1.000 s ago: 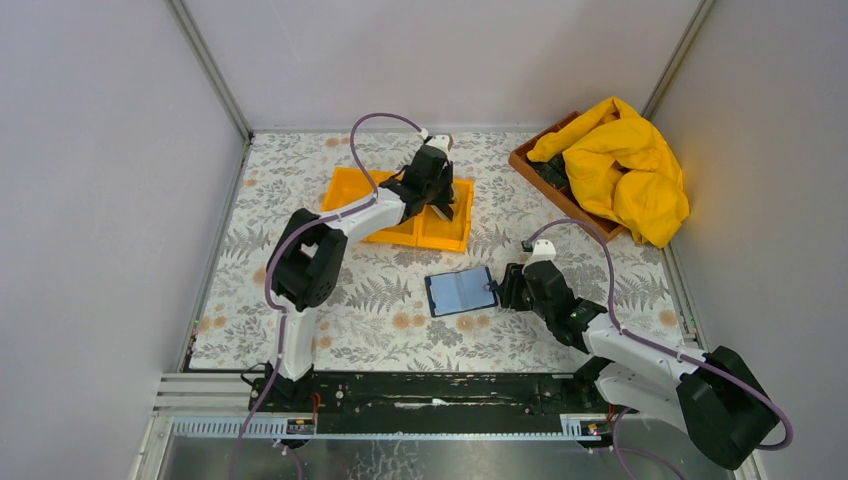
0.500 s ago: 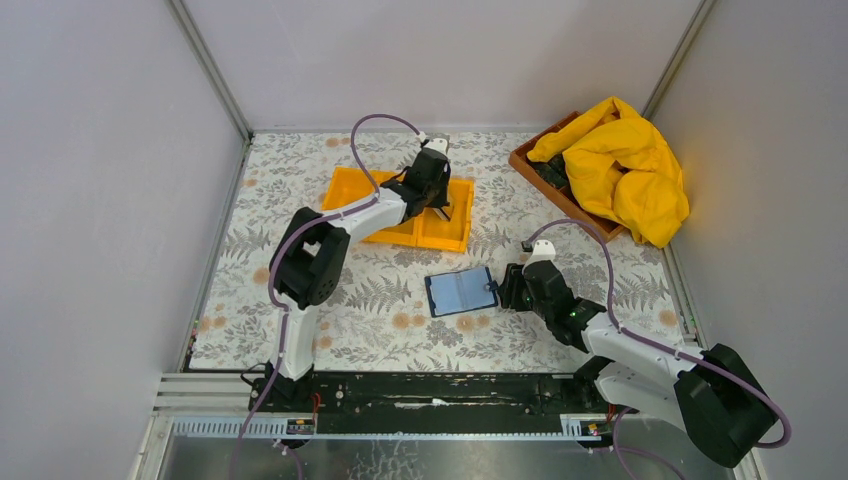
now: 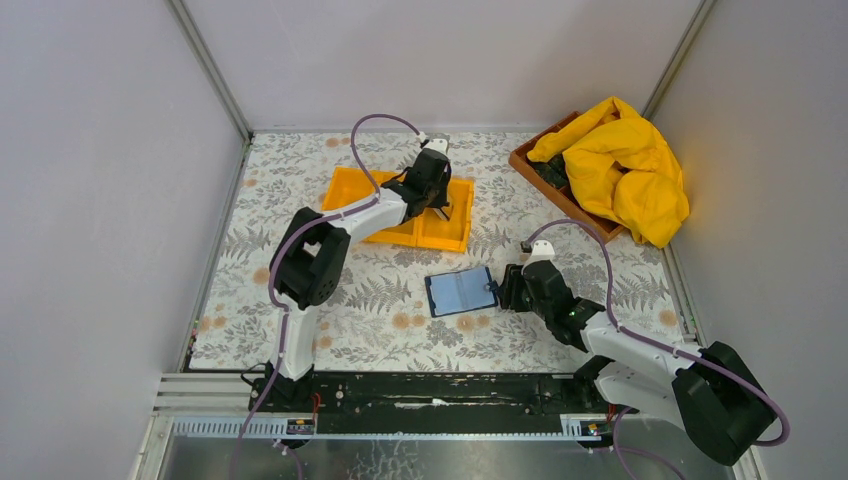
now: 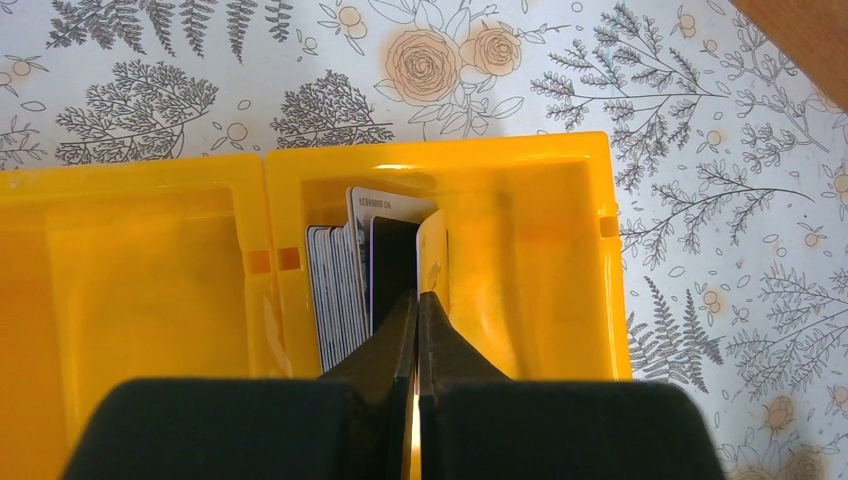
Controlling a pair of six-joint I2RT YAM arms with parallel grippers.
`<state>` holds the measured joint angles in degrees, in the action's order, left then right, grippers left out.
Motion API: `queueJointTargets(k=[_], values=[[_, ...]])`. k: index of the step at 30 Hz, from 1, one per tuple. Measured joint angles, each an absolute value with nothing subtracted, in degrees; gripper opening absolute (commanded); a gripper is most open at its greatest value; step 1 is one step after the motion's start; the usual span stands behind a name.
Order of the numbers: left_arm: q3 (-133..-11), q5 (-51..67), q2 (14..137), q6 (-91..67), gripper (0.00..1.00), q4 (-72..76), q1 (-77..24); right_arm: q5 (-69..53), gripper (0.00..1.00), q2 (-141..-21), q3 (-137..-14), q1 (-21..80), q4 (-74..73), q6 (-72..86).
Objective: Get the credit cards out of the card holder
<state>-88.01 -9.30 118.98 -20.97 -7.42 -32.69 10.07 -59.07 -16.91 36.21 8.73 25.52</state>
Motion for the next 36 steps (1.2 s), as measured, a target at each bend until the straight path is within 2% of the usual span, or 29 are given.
queueJointTargets(k=[14,25,31,36], values=[[-88.92,-11.16,118.98,-20.95,0.00,-10.00,-32.69,9.76,0.52,-59.29,-16.91,36.18,9.63,25.58],[-89.34,-11.16,118.98,-20.97,0.18,-10.81,-32.69,9.45,0.52,-59.29,-16.91,36.03,9.69,25.58],[-89.34,-11.16,118.98,-20.97,0.23,-11.29,-32.69,9.43,0.52,-59.29,-16.91,35.97,9.72,25.58],[-89.34,-11.16,118.98,-20.97,0.23,-11.66,-32.69,9.43,0.52,-59.29,-16.91,35.94,9.72,25.61]])
